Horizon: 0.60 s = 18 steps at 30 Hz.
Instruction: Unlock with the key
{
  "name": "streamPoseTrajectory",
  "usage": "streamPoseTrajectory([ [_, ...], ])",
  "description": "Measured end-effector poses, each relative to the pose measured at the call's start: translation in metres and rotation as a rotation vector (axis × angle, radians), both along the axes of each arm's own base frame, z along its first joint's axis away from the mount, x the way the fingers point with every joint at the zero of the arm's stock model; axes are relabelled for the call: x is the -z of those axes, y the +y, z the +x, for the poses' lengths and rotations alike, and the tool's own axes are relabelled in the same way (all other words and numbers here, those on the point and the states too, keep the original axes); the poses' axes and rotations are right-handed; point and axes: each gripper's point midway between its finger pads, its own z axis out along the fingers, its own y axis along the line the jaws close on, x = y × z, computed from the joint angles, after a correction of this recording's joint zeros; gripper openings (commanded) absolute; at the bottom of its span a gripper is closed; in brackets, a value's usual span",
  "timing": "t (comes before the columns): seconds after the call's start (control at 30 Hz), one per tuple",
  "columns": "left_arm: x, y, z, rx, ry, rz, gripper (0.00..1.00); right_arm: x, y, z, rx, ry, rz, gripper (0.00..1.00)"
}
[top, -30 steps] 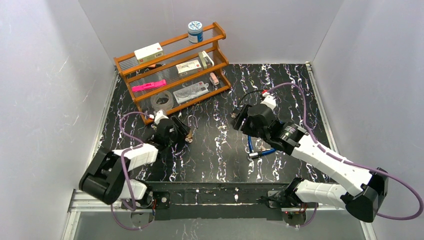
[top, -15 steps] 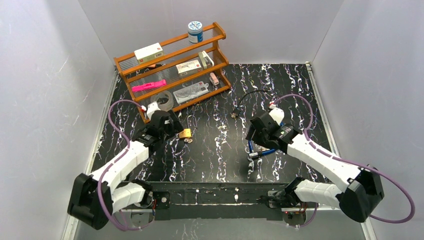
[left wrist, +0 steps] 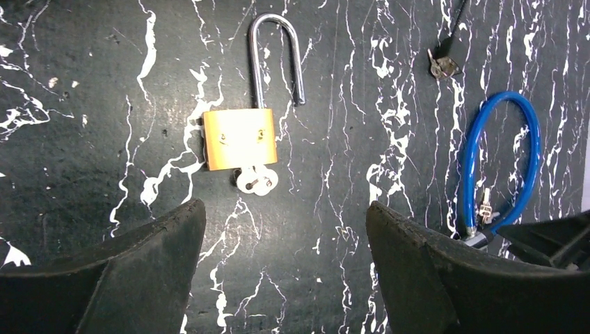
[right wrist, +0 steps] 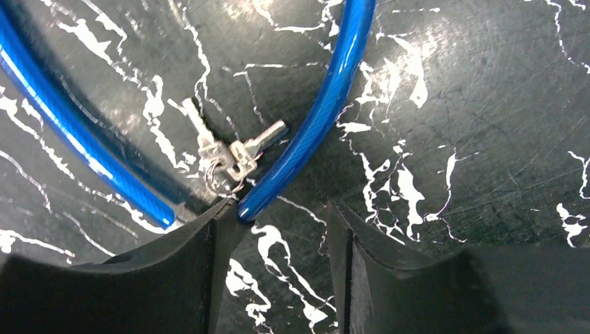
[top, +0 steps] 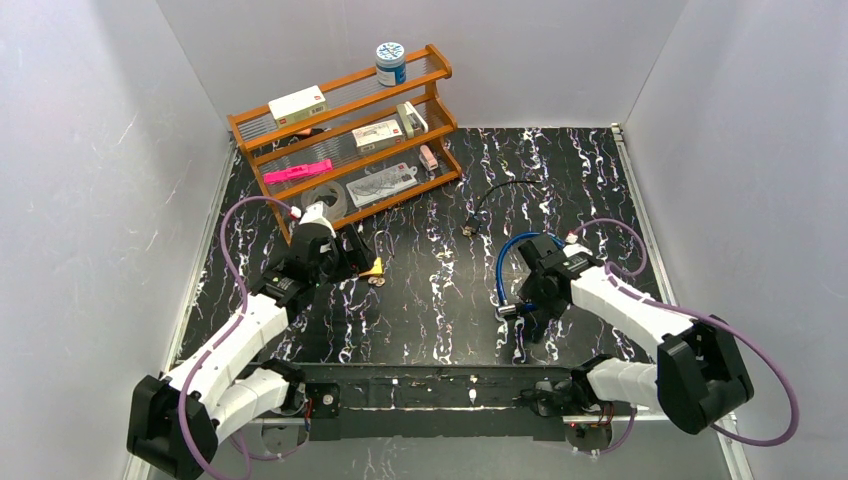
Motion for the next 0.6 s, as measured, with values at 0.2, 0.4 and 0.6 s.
streamPoseTrajectory([
  [0.2,0.000,-0.006,-0.003,0.034,0.008,-0.017,0.82,0.007,-0.006,0.008,-0.006,0.022,-0.036,0.48],
  [0.4,-0.001,-0.006,-0.004,0.037,0.001,-0.021,0.82,-0.021,0.001,0.036,-0.065,-0.047,-0.063,0.56],
  [0.6,-0.005,-0.006,-0.004,0.037,-0.018,-0.031,0.82,-0.013,0.007,0.046,-0.152,-0.006,-0.093,0.41],
])
